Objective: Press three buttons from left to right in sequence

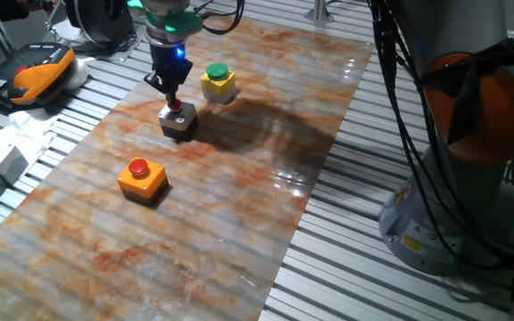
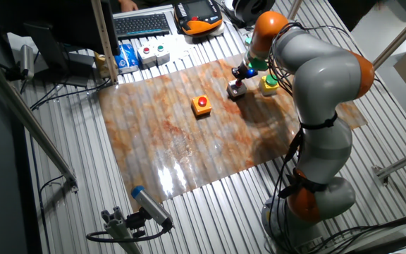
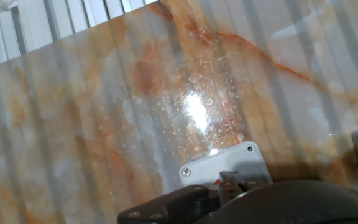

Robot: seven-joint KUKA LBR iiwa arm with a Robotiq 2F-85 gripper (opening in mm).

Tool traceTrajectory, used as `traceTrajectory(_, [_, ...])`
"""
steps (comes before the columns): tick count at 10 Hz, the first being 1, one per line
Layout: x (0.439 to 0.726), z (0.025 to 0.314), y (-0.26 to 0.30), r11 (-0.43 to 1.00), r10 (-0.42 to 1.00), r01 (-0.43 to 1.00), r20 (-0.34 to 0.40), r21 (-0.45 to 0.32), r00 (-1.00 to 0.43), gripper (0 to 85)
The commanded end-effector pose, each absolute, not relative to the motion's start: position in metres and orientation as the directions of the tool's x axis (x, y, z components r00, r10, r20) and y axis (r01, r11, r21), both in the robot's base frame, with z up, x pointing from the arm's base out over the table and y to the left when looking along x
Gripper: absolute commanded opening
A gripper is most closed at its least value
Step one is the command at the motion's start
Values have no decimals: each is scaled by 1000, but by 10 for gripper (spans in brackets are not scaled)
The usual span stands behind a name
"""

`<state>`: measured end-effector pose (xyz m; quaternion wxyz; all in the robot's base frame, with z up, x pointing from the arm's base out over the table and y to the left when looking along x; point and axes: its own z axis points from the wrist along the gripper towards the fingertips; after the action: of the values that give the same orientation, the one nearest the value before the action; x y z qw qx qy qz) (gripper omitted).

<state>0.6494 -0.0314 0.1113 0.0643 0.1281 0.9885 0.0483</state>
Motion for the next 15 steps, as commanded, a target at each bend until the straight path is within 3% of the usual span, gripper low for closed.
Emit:
traceTrajectory(1, [648, 114, -32, 962, 262, 250, -109, 112, -959, 0])
traceTrajectory(5, [650, 142, -27, 956, 280, 271, -73, 112, -957, 0])
traceTrajectory(10, [673, 155, -12, 945, 316, 310, -49, 102, -948, 0])
traceTrajectory(15, [669, 138, 39, 922, 385, 381, -78, 65, -919, 0])
